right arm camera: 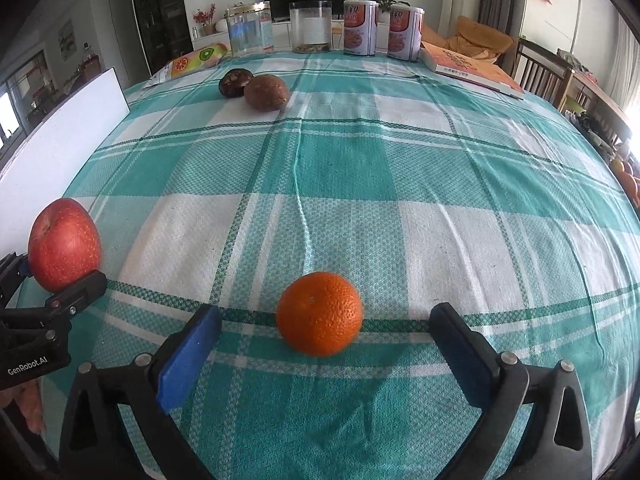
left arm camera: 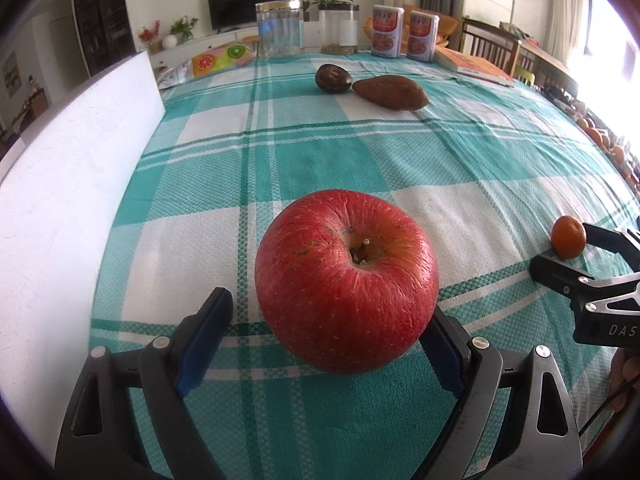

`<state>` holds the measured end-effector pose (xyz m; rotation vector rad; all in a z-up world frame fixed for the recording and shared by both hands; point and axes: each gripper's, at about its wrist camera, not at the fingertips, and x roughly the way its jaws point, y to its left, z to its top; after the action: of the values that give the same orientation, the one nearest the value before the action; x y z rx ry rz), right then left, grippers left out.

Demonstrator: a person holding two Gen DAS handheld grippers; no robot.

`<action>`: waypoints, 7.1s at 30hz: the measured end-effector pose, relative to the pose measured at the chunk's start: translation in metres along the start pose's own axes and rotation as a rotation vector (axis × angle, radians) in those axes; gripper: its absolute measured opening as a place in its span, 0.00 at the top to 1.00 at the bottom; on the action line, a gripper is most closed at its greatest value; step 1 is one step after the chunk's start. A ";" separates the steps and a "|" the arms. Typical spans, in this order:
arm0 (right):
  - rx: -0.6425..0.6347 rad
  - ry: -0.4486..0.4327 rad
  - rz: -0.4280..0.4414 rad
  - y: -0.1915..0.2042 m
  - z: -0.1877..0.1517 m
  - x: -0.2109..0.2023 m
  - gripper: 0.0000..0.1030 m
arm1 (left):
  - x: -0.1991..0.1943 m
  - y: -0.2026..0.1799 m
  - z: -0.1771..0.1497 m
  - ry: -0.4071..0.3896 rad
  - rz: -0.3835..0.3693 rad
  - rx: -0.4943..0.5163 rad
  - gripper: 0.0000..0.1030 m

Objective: Organize fruits
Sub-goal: 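Set the orange down on the cloth and open the right tool, then carry the apple to the box with the left tool while the right tool regrasps the orange, then release the apple and orange into the box and withdraw both tools, then move both tools back toward the passion fruit and sweet potato, then grasp the sweet potato with the right tool while the left tool grasps the passion fruit, then carry the passion fruit and sweet potato to the box with both tools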

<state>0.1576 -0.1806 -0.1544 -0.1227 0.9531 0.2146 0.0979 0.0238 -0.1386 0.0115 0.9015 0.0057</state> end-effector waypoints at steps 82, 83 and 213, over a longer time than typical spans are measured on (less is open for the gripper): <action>-0.173 -0.131 0.590 0.233 0.088 -0.112 0.13 | -0.147 0.216 -0.008 -0.044 0.065 -0.400 0.23; -0.159 -0.160 0.534 0.216 0.084 -0.110 0.08 | -0.152 0.207 -0.004 -0.065 0.044 -0.378 0.23; 0.282 -0.114 0.115 -0.064 0.006 -0.007 0.60 | 0.042 -0.050 0.102 0.113 -0.141 0.043 0.53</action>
<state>0.1735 -0.2424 -0.1449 0.2023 0.8684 0.1892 0.2041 -0.0261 -0.1094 -0.0121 1.0141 -0.1458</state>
